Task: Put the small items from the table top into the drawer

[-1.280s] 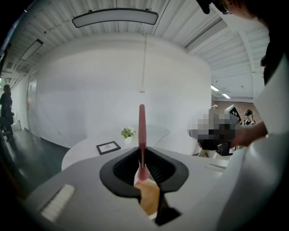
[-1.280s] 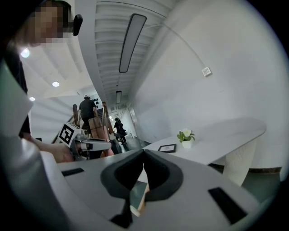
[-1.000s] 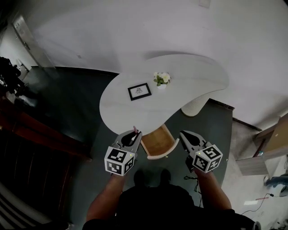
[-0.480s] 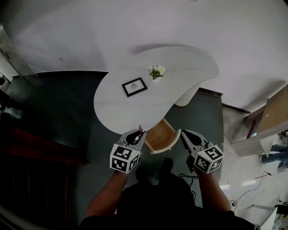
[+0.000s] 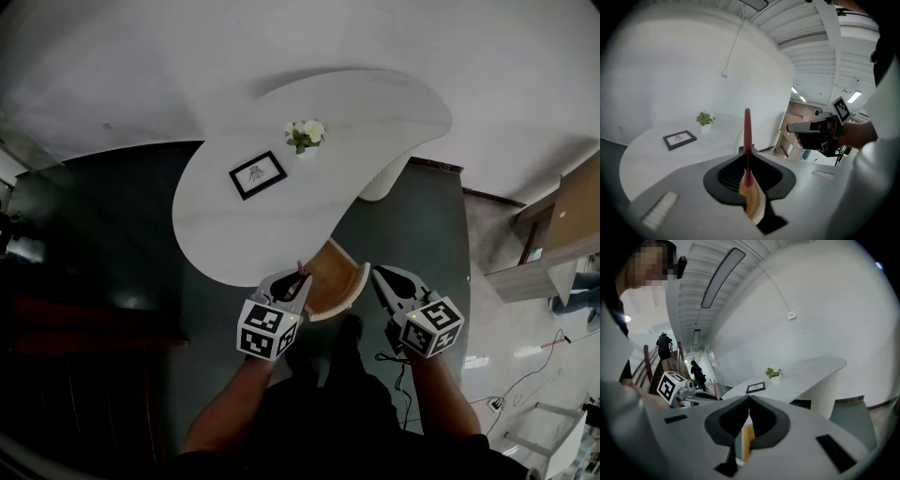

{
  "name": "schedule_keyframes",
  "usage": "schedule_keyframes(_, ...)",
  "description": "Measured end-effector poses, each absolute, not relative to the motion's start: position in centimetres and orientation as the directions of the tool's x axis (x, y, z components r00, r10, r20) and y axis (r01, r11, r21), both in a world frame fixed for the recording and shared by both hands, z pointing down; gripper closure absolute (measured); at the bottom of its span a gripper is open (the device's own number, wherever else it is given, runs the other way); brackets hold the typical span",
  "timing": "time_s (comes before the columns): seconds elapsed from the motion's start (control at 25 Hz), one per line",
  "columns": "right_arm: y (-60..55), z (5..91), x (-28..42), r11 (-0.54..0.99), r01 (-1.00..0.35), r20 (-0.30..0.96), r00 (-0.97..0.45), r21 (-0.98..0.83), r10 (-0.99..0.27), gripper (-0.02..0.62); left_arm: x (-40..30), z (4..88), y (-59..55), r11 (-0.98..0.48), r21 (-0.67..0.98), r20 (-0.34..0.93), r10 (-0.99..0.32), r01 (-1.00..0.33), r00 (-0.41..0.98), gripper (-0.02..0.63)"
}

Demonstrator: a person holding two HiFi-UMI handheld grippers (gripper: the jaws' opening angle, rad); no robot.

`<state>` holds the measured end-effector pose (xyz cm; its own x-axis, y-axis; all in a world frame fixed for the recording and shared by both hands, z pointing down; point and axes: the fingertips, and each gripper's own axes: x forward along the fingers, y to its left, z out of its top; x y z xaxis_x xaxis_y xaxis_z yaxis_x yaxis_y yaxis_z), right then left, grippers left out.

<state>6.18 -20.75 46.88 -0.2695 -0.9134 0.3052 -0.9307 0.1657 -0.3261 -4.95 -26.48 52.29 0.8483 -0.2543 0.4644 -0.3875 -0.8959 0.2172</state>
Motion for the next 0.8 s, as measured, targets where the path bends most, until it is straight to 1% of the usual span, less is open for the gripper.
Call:
schedule_keyframes(0.2,-21.2,48.8,8.0,0.146,-0.928,0.318,-0.261,-0.343,-0.911,0.583,-2.2,55.3,-25.9,-0.919,0.203,0.532,-0.185,-0.337,0.826,0.549)
schedule_keyframes(0.52,-20.6,51.5,9.6,0.113,-0.912,0.324,-0.254,-0.395,-0.912,0.583,0.1,60.4,-24.5,-0.928,0.216,0.605,-0.118,-0.305,0.787,0.549)
schedule_keyframes(0.8,-19.0,53.6,10.7,0.084,-0.917,0.369,-0.239,-0.389,-0.898,0.583,1.5,65.6,-23.0,-0.942,0.221,0.674,-0.04,-0.253,0.737,0.549)
